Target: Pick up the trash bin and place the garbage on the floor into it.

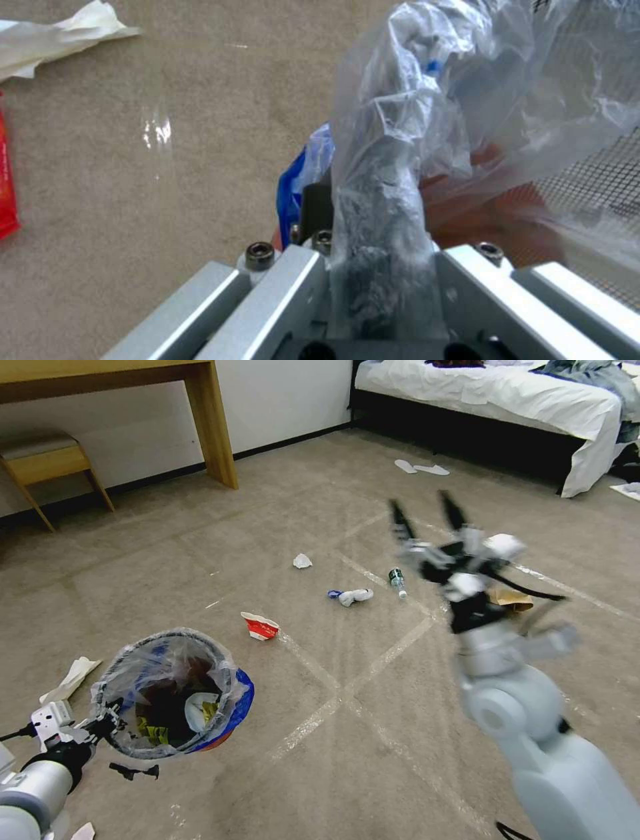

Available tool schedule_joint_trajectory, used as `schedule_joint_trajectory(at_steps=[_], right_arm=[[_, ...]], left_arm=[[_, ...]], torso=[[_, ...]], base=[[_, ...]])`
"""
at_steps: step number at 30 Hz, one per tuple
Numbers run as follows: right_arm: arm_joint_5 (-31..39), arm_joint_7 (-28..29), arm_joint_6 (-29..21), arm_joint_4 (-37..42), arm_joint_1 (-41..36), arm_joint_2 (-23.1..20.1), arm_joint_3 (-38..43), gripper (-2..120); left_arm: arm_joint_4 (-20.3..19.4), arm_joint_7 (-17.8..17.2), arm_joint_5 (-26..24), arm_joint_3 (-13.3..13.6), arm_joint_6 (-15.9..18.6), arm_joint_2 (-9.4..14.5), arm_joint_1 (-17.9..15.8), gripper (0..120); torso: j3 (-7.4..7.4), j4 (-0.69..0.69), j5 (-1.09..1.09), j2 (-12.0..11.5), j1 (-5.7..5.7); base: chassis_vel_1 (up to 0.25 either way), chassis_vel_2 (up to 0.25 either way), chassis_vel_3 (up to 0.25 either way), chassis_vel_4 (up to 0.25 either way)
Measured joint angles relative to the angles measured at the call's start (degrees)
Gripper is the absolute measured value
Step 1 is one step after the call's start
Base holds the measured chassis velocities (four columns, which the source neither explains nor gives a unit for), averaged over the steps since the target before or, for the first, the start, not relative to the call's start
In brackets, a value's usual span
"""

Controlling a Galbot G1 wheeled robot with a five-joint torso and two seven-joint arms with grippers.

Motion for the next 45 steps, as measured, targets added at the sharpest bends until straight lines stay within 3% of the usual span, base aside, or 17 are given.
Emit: schedule_joint_trajectory(at_steps=[5,10,21,23,32,45], right_arm=[[-3.2,-0.5,3.0,0.1,-5.6,1.7,2.5,100],[-9.7,-1.0,8.1,-1.0,-13.2,6.3,4.1,100],[-17.7,-0.4,13.2,-3.9,-17.6,10.1,4.4,100],[-22.7,0.4,15.5,-6.8,-18.1,11.9,4.9,100],[-25.7,4.1,12.3,-6.6,-18.7,12.7,4.5,100],[-27.4,5.1,9.5,-6.6,-19.2,12.7,1.1,100]], left_arm=[[-0.1,0.0,0.0,-0.1,0.0,-0.2,0.0,0],[-0.7,0.0,0.0,-0.1,0.0,-0.4,0.3,0],[-1.1,0.0,0.0,-0.2,-0.1,-0.8,0.5,0],[-1.4,0.0,0.0,-0.1,-0.1,-1.1,0.5,0],[-1.6,0.1,0.4,0.9,-0.1,-2.0,0.5,0],[-2.0,0.2,0.6,1.1,-0.1,-2.4,0.5,0]], torso=[[0.0,-0.02,-0.01,0.0,0.0],[0.0,0.0,-0.02,0.0,0.0],[0.0,0.0,-0.02,0.0,0.0],[0.01,0.0,-0.01,0.0,0.0],[0.0,0.0,-0.02,0.0,0.0],[0.02,0.0,-0.01,0.0,0.02]], base=[[0.0,0.0,0.0,0.0],[0.0,0.0,0.0,0.0],[0.0,0.0,0.0,0.0],[0.0,0.0,0.0,0.0],[0.0,0.0,0.0,0.0],[-0.064,0.07,0.07,-0.066]])
